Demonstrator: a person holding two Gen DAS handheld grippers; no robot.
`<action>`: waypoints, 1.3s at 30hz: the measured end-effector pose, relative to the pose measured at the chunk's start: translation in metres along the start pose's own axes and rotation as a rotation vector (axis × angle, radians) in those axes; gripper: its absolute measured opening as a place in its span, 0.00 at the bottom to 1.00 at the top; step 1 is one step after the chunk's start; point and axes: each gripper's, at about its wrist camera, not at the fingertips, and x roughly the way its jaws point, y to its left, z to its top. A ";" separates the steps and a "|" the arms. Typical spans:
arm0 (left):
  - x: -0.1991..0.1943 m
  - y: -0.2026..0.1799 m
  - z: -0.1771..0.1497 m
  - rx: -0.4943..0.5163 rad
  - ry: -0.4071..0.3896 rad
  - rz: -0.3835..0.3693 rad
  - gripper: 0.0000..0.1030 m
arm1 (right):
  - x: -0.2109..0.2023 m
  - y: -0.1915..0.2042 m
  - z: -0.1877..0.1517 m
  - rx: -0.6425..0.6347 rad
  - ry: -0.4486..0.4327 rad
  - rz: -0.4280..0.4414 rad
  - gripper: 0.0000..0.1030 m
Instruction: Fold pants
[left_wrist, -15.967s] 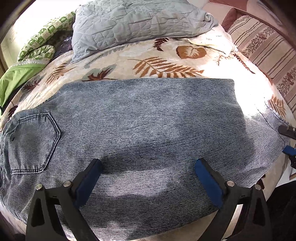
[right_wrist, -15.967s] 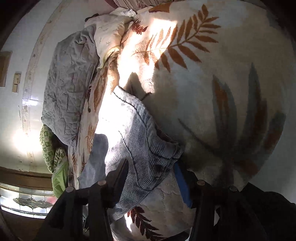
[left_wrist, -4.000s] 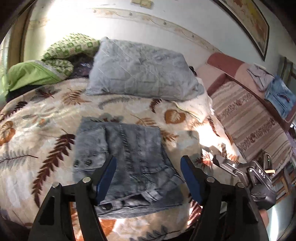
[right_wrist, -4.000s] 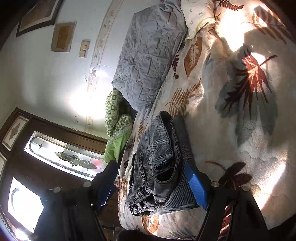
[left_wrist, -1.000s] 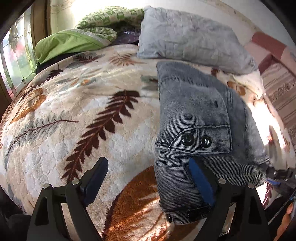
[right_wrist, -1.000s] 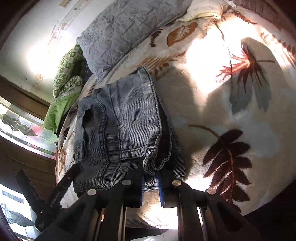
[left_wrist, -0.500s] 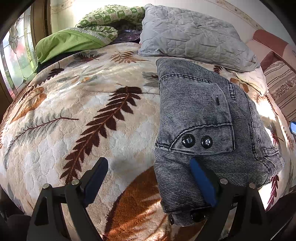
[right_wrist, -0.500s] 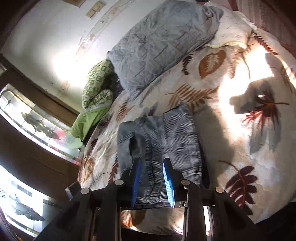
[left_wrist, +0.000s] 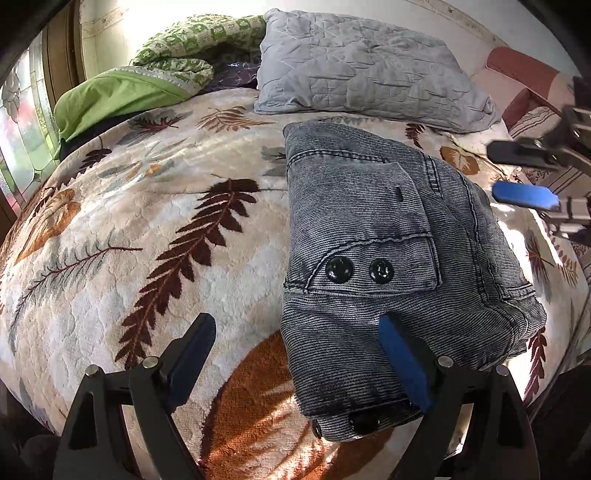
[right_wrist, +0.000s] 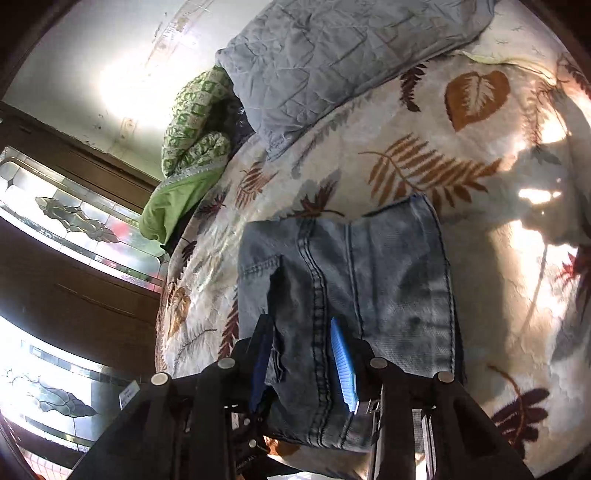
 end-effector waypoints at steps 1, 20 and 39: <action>0.000 0.000 -0.001 0.006 -0.002 0.003 0.88 | 0.011 -0.003 0.013 0.006 0.015 0.014 0.45; 0.001 0.085 0.023 -0.427 0.075 -0.281 0.87 | 0.001 -0.001 -0.037 -0.129 0.046 -0.054 0.61; 0.011 0.048 -0.014 -0.406 0.261 -0.528 0.42 | 0.012 -0.031 -0.073 -0.100 0.089 -0.023 0.61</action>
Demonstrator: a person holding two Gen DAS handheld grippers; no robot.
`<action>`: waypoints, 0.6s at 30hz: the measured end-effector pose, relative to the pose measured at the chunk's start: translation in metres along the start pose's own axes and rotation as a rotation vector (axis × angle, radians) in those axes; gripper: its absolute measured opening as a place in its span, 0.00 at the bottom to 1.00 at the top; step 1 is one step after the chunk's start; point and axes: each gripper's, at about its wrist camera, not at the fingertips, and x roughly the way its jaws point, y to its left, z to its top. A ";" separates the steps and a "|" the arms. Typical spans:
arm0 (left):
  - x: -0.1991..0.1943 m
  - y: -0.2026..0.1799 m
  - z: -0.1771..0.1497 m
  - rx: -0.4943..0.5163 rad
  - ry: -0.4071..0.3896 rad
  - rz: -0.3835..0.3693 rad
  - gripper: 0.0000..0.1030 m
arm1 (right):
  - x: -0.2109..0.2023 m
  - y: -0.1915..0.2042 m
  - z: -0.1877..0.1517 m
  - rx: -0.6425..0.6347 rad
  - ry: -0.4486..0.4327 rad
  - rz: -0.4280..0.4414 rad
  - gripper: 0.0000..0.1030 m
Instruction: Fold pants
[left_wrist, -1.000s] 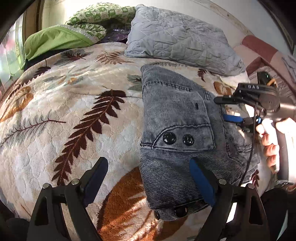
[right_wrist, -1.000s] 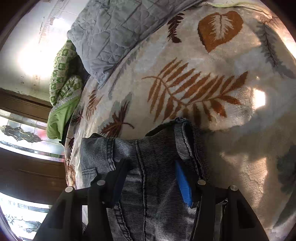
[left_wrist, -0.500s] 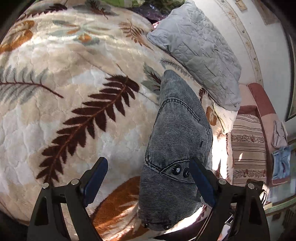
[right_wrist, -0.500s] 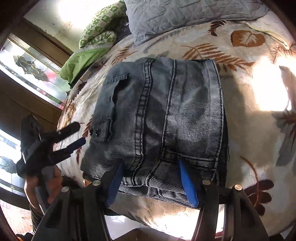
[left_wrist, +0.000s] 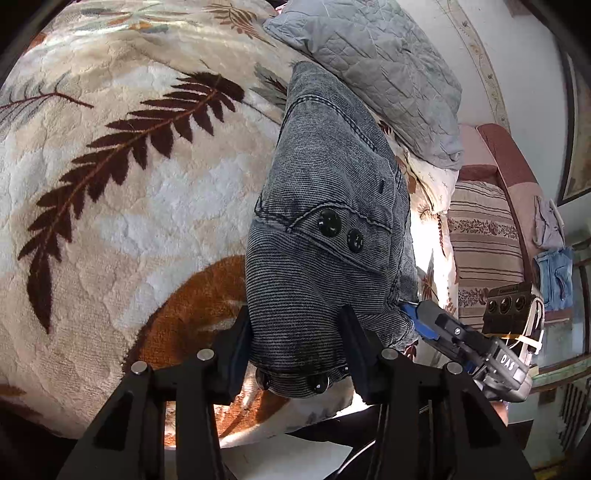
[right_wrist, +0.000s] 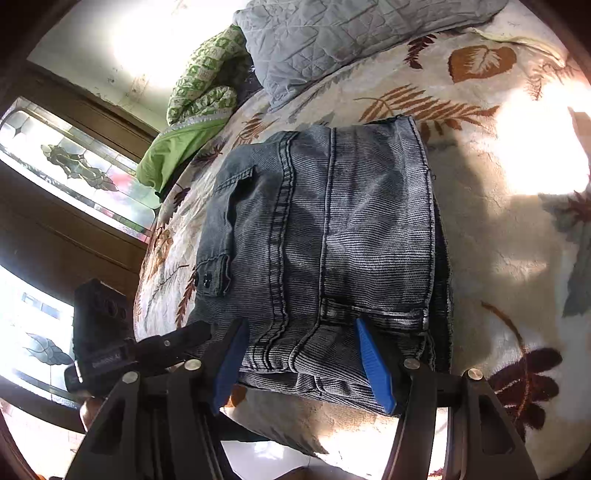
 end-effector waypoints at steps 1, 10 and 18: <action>-0.002 0.000 -0.003 0.008 -0.009 0.006 0.40 | -0.004 0.000 0.001 0.012 -0.001 -0.002 0.61; -0.002 -0.039 -0.015 0.357 -0.074 0.187 0.43 | 0.005 0.003 0.003 -0.031 0.015 -0.070 0.67; -0.042 -0.017 0.059 0.107 -0.152 -0.103 0.89 | 0.003 -0.001 0.003 -0.032 0.015 -0.040 0.67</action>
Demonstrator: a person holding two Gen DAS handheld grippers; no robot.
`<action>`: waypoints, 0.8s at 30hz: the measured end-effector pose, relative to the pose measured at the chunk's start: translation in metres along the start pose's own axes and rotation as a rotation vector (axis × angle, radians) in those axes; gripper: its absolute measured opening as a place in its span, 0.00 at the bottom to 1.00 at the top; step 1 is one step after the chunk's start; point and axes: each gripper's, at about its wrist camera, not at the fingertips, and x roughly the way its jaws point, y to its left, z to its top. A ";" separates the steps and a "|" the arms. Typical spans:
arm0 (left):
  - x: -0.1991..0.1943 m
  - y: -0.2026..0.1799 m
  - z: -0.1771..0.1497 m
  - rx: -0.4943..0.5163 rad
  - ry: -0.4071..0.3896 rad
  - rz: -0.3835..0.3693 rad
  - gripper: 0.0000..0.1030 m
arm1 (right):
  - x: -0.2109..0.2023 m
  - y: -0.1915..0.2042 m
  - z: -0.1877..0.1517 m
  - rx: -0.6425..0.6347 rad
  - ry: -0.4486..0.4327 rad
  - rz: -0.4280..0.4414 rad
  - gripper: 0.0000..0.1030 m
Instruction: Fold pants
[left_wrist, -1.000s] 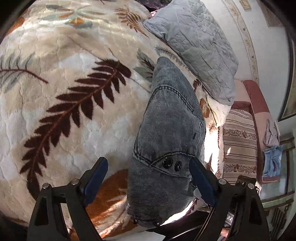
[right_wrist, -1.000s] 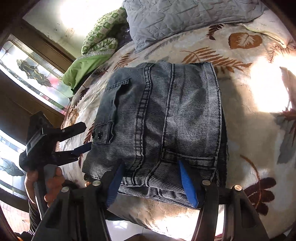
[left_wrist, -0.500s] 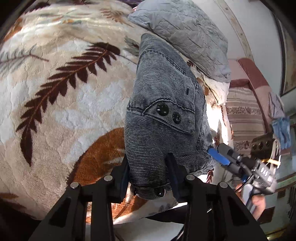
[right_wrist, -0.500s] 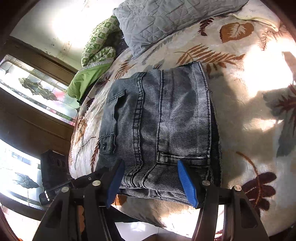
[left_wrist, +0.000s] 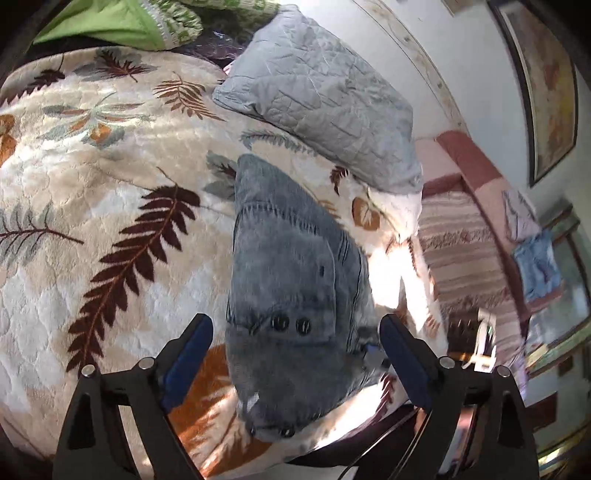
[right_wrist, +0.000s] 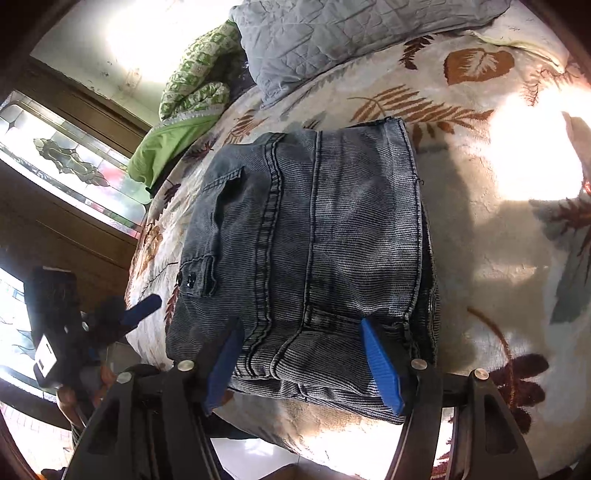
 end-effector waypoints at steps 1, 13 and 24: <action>0.012 0.007 0.018 -0.048 0.015 -0.042 0.89 | 0.000 0.000 -0.001 0.000 -0.002 0.004 0.67; 0.123 0.001 0.068 0.060 0.136 0.193 0.35 | -0.002 -0.009 -0.006 0.004 -0.029 0.053 0.67; 0.117 -0.039 0.054 0.410 0.025 0.380 0.31 | -0.002 -0.002 -0.006 -0.017 -0.003 -0.029 0.67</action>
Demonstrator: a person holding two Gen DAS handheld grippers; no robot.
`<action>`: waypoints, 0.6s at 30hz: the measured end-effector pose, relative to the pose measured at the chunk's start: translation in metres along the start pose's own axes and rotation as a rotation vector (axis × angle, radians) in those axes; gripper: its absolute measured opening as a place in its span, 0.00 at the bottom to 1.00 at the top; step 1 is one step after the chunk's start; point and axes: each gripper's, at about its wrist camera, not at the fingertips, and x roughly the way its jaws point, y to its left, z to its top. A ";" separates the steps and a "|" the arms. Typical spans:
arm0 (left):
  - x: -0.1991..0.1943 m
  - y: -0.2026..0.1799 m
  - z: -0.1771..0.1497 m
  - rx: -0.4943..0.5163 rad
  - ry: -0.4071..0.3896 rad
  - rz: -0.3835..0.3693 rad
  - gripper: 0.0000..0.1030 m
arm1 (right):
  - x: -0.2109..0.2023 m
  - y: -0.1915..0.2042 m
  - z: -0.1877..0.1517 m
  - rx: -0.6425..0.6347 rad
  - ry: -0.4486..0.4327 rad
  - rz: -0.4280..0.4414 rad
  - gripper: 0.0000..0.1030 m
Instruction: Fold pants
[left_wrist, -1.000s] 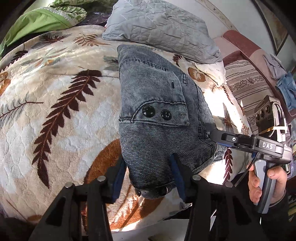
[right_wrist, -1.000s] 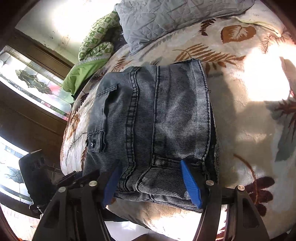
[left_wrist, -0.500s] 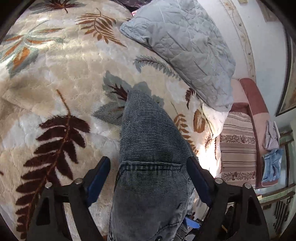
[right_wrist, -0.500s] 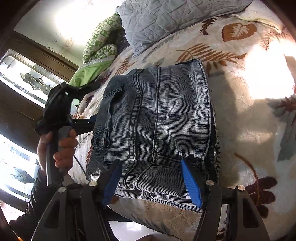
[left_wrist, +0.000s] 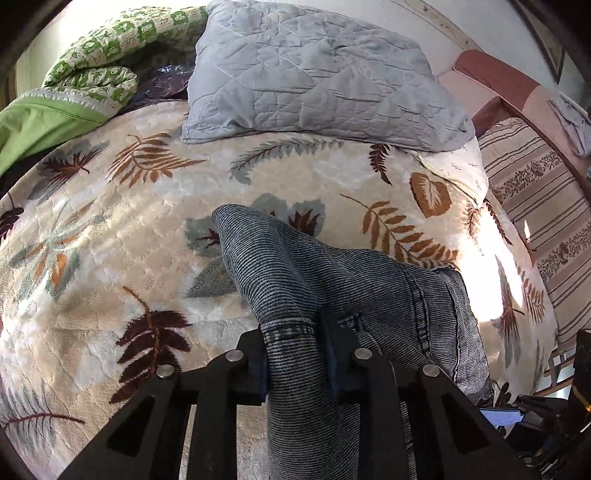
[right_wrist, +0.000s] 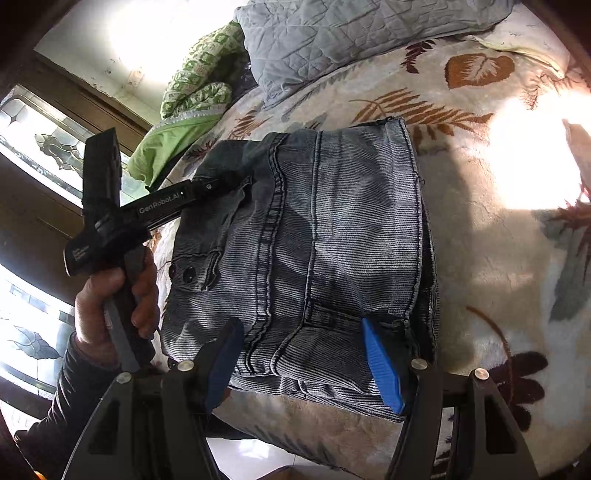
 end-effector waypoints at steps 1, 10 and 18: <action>-0.003 0.002 0.000 -0.003 -0.016 0.005 0.35 | -0.002 0.003 0.003 0.008 0.008 -0.011 0.67; -0.048 0.009 -0.009 -0.008 -0.103 0.097 0.63 | -0.014 0.027 0.078 -0.038 -0.112 -0.087 0.67; -0.064 -0.007 -0.042 0.039 -0.056 0.157 0.69 | 0.046 -0.007 0.101 -0.057 -0.034 -0.384 0.74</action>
